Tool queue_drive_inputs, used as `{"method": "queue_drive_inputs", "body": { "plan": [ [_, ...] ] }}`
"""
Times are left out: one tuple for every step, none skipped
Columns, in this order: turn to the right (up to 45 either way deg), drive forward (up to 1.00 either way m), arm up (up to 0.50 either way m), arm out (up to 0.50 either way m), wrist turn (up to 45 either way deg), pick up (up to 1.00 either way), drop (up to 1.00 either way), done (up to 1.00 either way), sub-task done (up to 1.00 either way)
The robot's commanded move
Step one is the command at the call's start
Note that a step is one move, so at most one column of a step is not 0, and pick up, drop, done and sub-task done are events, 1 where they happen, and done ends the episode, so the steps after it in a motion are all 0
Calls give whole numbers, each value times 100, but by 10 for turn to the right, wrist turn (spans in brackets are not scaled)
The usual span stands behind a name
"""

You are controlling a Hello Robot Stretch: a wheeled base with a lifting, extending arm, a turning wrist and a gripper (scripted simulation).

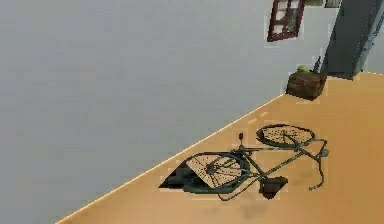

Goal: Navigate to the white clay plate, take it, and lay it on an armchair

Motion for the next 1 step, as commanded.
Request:
{"method": "queue_drive_inputs", "body": {
  "plan": [
    [300,0,0,0,0,0,0,0,0]
  ]
}}
